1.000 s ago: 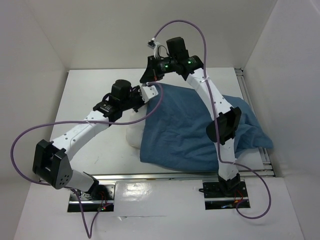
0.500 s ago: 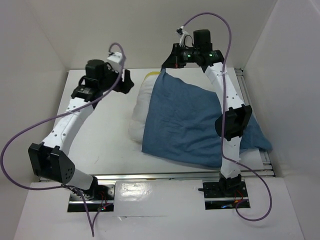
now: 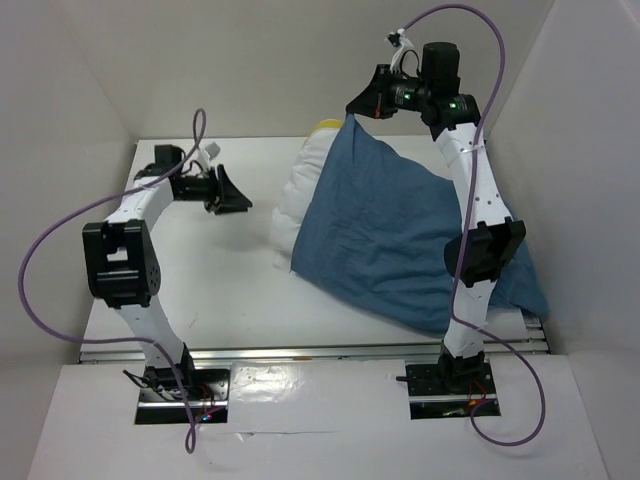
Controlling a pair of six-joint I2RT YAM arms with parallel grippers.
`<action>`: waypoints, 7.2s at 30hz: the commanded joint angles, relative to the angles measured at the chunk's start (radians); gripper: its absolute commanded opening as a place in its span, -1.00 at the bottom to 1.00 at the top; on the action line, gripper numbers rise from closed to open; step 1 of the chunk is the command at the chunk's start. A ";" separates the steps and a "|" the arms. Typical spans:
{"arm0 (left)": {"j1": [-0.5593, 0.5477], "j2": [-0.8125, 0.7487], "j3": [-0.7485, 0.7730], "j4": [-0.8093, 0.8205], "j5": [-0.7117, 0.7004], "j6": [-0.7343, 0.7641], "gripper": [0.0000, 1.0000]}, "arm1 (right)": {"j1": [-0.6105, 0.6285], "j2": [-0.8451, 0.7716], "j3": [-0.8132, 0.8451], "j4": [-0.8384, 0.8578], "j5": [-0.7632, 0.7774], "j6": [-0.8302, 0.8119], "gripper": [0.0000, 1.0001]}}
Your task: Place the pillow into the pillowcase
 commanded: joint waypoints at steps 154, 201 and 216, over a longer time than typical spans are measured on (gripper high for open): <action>-0.344 -0.145 0.514 -0.167 -1.006 0.526 -1.00 | -0.213 -0.575 -0.478 0.411 0.217 -0.134 -1.00; -0.517 -0.271 0.557 -0.066 -1.195 0.404 -1.00 | -0.190 -0.710 -0.654 0.593 0.147 -0.093 -1.00; -0.560 -0.286 0.749 0.810 -1.308 0.920 -1.00 | -0.115 -0.704 -0.610 0.711 0.288 -0.180 -1.00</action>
